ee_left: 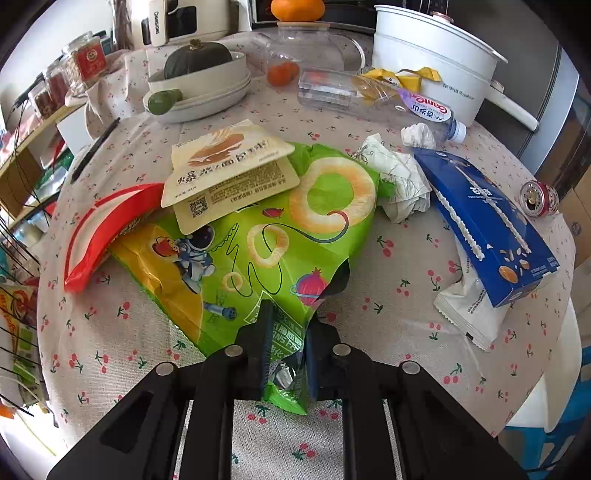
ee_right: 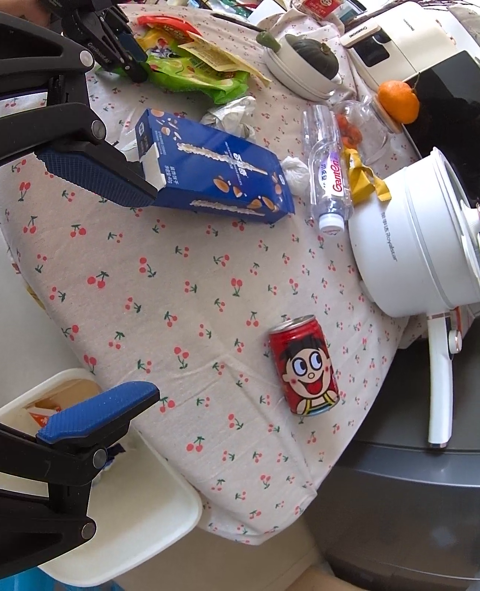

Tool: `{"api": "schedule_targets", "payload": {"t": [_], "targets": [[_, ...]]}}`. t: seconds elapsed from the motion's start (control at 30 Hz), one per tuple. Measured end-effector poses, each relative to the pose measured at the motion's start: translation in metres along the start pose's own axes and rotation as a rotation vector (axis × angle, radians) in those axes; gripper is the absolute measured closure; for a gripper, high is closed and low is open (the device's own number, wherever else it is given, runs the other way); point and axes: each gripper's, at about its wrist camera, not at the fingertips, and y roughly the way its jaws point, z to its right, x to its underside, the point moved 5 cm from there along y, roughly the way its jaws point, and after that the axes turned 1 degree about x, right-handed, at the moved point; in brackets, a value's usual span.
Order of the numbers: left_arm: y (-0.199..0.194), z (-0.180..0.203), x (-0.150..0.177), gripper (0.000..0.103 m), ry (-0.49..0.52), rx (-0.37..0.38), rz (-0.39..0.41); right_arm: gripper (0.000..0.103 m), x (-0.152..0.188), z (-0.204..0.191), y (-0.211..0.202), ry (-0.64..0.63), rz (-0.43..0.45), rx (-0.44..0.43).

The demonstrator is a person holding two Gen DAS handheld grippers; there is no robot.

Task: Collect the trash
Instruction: 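Grasp the green chip bag with the left gripper, then lift the green chip bag with the left gripper while the right gripper grasps the blue biscuit box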

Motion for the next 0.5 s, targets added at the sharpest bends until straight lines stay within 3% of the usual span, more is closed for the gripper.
{"api": "schedule_targets", "payload": {"t": [0.2,0.4,0.5], "targets": [[-0.041,0.001,0.001,0.102,-0.048,0.125,0.025,0.019,-0.001,-0.019,0.001,-0.034,0.005,-0.010],[-0.097,-0.003,0.005,0.103,-0.059,0.228,0.102,0.006,-0.004,-0.063,0.007,-0.111,0.020,-0.037],[-0.109,-0.011,0.009,0.103,-0.066,0.239,0.114,0.001,-0.005,-0.093,0.013,-0.182,0.033,-0.043]]}}
